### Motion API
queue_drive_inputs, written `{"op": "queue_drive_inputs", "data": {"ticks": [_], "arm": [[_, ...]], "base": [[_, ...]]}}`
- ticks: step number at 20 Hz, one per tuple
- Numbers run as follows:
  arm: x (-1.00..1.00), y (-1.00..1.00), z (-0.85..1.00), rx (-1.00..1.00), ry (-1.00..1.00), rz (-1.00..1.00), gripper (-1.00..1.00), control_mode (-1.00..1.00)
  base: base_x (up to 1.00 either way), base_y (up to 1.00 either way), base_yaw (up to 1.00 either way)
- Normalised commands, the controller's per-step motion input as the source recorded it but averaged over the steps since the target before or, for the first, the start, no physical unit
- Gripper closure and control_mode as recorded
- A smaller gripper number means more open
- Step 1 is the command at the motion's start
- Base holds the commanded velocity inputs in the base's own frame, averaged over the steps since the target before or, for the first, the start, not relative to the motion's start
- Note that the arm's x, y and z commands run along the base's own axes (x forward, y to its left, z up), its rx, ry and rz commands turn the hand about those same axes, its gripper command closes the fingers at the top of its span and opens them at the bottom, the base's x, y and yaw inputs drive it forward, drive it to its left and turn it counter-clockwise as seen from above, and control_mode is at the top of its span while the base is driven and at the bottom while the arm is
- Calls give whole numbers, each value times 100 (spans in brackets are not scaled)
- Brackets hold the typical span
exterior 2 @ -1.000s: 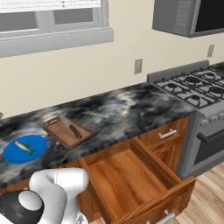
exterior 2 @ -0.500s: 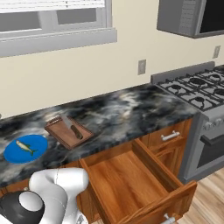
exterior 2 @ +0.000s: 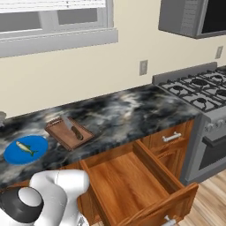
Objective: Pick up the knife from the drawer and place it on the cutting board. Then place the meat from the plate to the cutting board.
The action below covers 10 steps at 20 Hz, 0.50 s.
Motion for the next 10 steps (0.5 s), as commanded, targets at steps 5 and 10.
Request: {"op": "queue_drive_inputs", "data": {"ticks": [5, 10], "arm": [[84, 0, -2, 19, 21, -9, -100, -100], [35, 0, -1, 22, 10, -8, -100, -100]], "base": [[0, 0, 0], [0, 0, 0]]}}
